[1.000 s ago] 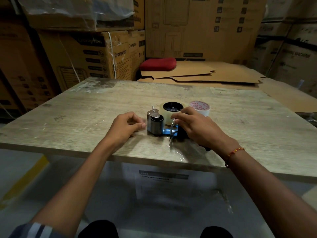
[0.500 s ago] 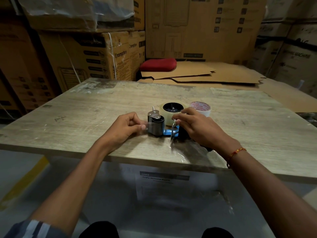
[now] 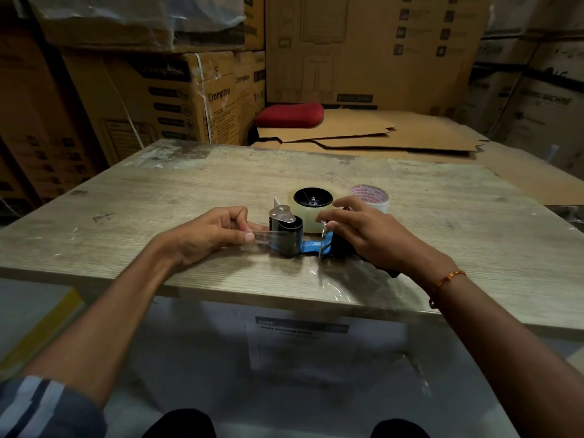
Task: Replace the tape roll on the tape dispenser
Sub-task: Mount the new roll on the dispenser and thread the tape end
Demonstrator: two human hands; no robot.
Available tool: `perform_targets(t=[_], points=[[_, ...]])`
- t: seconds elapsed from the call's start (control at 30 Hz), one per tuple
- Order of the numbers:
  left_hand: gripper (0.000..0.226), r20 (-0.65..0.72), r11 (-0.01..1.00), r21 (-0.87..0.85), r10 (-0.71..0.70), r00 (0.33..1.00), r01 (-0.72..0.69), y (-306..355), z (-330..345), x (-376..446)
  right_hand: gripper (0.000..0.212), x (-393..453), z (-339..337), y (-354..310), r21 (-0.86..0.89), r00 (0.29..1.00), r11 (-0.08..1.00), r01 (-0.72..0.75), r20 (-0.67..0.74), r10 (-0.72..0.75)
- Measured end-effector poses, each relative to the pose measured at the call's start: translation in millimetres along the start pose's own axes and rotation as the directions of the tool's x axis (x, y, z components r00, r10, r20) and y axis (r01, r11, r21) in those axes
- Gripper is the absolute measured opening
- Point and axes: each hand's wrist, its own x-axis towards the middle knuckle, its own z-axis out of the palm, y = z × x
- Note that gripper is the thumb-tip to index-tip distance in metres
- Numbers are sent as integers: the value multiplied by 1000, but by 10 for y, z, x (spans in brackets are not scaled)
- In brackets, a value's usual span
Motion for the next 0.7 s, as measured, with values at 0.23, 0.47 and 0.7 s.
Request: perform_targets(t=[0.23, 0.47, 0.7], points=[[18, -181, 997, 16, 77, 981, -75, -95, 121, 54, 46, -9, 4, -11, -128, 998, 990, 55, -32, -60], [30, -207, 996, 40, 85, 975, -78, -124, 154, 47, 68, -49, -66, -57, -158, 994, 981, 109, 23, -107], [30, -196, 998, 11, 66, 978, -65, -112, 136, 59, 67, 23, -99, -197, -84, 999, 996, 24, 46, -20]])
